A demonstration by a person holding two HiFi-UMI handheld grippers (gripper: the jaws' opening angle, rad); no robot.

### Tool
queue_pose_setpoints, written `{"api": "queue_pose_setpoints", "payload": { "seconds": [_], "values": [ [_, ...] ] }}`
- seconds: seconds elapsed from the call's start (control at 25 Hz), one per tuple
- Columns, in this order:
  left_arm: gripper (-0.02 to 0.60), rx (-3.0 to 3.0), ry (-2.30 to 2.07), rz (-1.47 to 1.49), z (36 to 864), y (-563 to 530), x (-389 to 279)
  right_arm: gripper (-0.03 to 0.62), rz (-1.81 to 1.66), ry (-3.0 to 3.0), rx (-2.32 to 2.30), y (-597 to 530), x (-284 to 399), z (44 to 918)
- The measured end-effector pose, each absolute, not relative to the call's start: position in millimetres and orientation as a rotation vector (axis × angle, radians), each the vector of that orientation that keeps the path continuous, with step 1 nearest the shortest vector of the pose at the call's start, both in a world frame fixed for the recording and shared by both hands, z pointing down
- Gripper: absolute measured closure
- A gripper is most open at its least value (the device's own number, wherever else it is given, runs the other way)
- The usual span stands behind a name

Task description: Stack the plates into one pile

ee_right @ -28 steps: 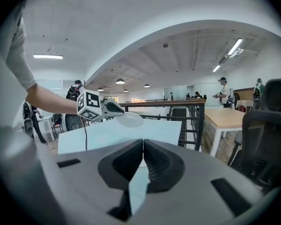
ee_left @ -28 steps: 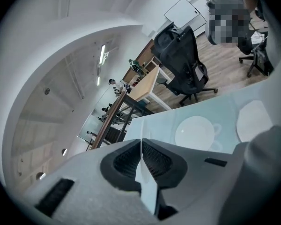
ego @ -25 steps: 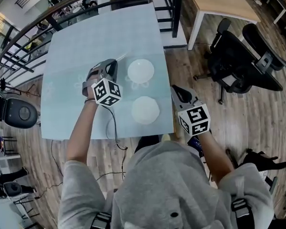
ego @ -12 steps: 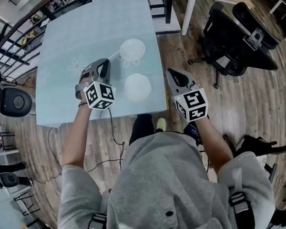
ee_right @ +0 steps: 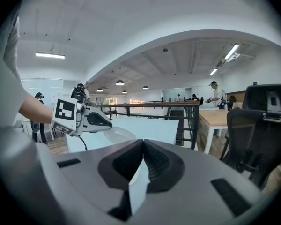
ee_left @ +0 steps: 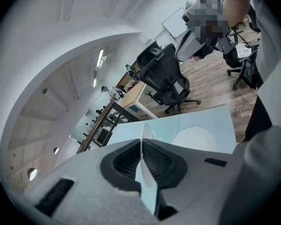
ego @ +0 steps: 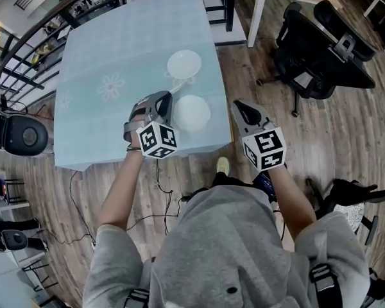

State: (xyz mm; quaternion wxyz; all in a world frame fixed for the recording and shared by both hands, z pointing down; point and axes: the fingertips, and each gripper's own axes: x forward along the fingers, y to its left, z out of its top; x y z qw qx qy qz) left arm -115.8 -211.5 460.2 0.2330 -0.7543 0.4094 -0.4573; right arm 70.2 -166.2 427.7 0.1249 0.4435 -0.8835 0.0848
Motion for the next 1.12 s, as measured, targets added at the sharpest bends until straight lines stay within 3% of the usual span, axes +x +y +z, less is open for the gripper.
{"api": "queue_pose_setpoints", "payload": {
  "seconds": [0.64, 1.12],
  "values": [
    [0.554, -1.928, 1.090, -1.366, 528, -173, -92, 0.568, 0.345, -2.416, 1.361, -47, 113, 472],
    [0.554, -2.030, 0.948, -1.454, 581, -152, -52, 0.568, 0.373, -2.365, 1.400, -23, 128, 481]
  ]
}}
